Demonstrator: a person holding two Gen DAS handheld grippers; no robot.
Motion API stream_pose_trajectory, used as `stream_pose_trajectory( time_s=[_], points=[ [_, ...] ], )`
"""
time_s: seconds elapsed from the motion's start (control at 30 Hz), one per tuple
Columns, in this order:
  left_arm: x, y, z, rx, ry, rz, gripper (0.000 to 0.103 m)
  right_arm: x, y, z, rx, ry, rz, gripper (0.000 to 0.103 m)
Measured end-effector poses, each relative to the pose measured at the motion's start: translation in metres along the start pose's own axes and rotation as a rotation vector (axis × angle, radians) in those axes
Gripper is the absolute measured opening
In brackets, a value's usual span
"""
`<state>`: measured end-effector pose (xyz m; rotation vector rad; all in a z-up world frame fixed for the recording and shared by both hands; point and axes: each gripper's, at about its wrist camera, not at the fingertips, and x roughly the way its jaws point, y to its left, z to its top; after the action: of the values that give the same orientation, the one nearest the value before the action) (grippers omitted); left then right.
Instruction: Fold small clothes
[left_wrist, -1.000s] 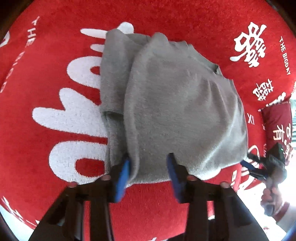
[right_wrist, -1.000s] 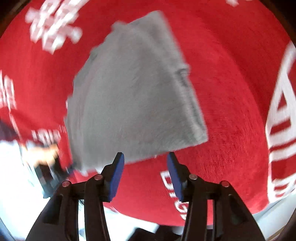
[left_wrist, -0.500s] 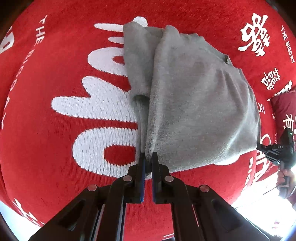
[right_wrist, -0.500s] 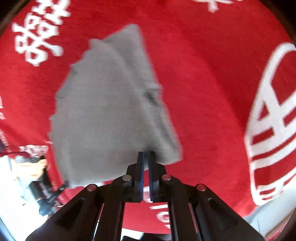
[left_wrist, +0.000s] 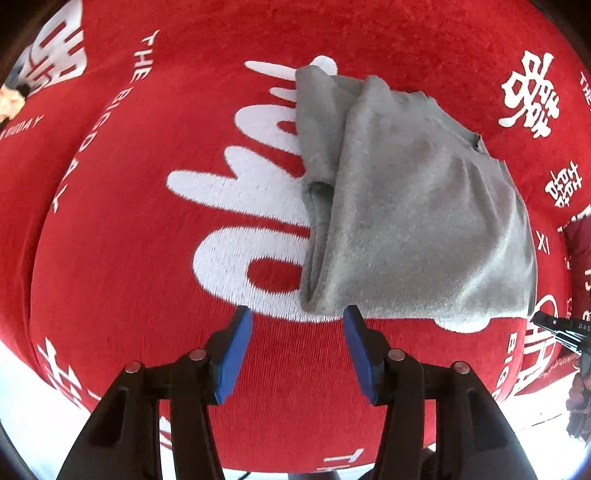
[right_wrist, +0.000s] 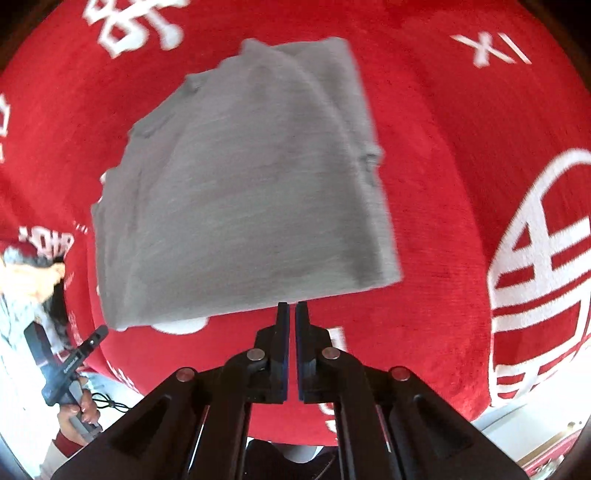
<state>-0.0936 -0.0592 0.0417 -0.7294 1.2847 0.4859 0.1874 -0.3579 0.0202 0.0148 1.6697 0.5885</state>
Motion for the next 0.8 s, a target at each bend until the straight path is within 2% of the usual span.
stream_pose_trajectory(
  time_s=[0.2,0.3,0.33,0.37,0.43,0.6,0.7,0.8],
  points=[
    [-0.005,0.003,-0.008,-0.037,0.005,-0.005,0.053,0.008,0.047,-0.005,-0.138,0.025,0.0,0.004],
    [-0.003,0.006,-0.012,-0.059,0.02,-0.015,0.053,0.016,0.074,-0.008,-0.191,0.039,0.003,0.011],
    [-0.003,0.006,-0.012,-0.065,0.024,-0.016,0.053,0.019,0.083,-0.01,-0.216,0.047,0.001,0.023],
    [-0.001,0.007,-0.013,-0.072,0.03,-0.025,0.053,0.022,0.091,-0.012,-0.242,0.054,-0.001,0.041],
    [-0.001,0.009,-0.016,-0.084,0.023,-0.025,0.053,0.027,0.11,-0.016,-0.311,0.055,-0.001,0.054],
    [0.001,0.016,-0.021,-0.134,0.014,-0.002,0.053,0.055,0.178,-0.018,-0.49,0.089,0.062,0.054],
    [0.003,0.021,-0.023,-0.157,0.009,0.027,0.053,0.077,0.225,-0.017,-0.572,0.101,0.109,0.045],
    [0.004,0.025,-0.027,-0.18,0.013,0.024,0.053,0.101,0.26,-0.016,-0.603,0.115,0.144,0.031]
  ],
)
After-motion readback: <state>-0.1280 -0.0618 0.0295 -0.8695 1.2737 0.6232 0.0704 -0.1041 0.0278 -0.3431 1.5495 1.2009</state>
